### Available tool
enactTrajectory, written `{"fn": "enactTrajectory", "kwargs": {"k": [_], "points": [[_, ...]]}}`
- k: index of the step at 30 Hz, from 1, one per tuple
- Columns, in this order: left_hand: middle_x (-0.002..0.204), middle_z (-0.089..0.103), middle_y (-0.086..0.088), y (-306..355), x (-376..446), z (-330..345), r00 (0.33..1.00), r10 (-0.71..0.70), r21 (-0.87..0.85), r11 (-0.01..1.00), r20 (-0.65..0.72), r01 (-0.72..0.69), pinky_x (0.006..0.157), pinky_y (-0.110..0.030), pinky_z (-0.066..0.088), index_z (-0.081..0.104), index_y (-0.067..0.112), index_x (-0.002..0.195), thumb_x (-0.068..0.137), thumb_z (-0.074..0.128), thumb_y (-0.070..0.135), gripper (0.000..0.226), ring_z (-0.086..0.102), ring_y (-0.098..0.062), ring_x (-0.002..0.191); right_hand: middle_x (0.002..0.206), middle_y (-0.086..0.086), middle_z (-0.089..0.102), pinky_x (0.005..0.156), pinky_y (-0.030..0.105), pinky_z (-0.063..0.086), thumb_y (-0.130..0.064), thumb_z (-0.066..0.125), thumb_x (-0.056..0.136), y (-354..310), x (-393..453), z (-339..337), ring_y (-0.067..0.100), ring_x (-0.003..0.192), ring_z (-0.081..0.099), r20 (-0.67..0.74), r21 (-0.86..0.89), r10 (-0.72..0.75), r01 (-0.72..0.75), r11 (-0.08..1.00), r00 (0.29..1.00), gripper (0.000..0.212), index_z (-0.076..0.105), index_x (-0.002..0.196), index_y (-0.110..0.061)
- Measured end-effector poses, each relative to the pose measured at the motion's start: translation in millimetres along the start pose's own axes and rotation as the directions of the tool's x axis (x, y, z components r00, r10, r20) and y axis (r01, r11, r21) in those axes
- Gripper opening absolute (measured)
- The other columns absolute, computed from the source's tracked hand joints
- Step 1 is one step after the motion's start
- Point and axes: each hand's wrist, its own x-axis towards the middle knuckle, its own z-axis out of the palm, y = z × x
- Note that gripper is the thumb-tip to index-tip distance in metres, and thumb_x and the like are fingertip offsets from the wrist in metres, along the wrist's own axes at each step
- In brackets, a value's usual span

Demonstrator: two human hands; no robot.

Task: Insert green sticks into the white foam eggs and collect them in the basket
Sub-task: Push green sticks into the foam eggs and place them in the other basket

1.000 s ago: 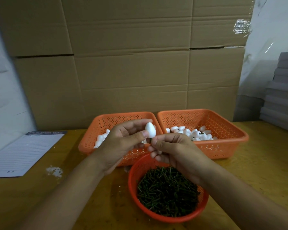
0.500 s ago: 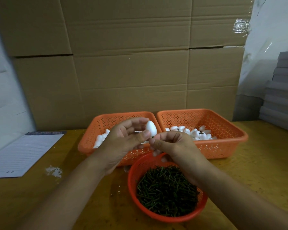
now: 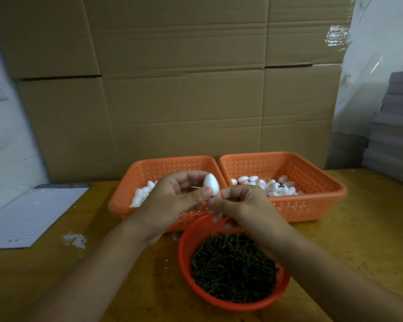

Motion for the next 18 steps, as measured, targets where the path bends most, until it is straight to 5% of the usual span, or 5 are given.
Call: {"fn": "enactTrajectory", "kwargs": {"k": [7,14,18], "points": [[0.115,0.074,-0.001,2.6,1.6,2.9,0.997,-0.034,-0.058,0.998,-0.064,0.03,0.074,-0.026,0.058,0.066,0.021,0.121,0.078,0.081,0.033,0.047,0.072,-0.015,0.1,0.064,0.008,0.068,0.049,0.019,0.047,-0.007,0.07,0.09,-5.3,5.4,-7.0,0.008,0.053,0.06,-0.144,-0.065,-0.027,0.017,0.998,0.989,0.011,0.072,0.079,-0.006],[0.107,0.075,-0.002,3.7,8.9,-20.5,0.943,-0.07,0.014,0.997,-0.326,0.079,0.064,-0.023,0.056,0.072,0.022,0.106,0.098,0.062,0.014,0.015,0.071,-0.009,0.081,0.066,-0.001,0.071,0.057,0.031,0.054,-0.014,0.075,0.085,0.9,28.9,-65.7,0.016,0.062,0.068,-0.49,-0.484,-0.147,-0.128,0.865,0.859,0.014,0.073,0.072,-0.02],[0.107,0.074,0.0,-0.2,11.7,-28.9,0.929,-0.047,0.137,0.985,-0.368,0.104,0.065,-0.019,0.056,0.072,0.024,0.103,0.098,0.061,0.013,0.016,0.071,-0.006,0.081,0.076,0.002,0.074,0.081,0.045,0.061,-0.013,0.074,0.087,7.7,36.3,-92.7,0.018,0.073,0.073,-0.582,-0.354,-0.081,-0.163,0.921,0.809,0.009,0.075,0.096,-0.015]]}}
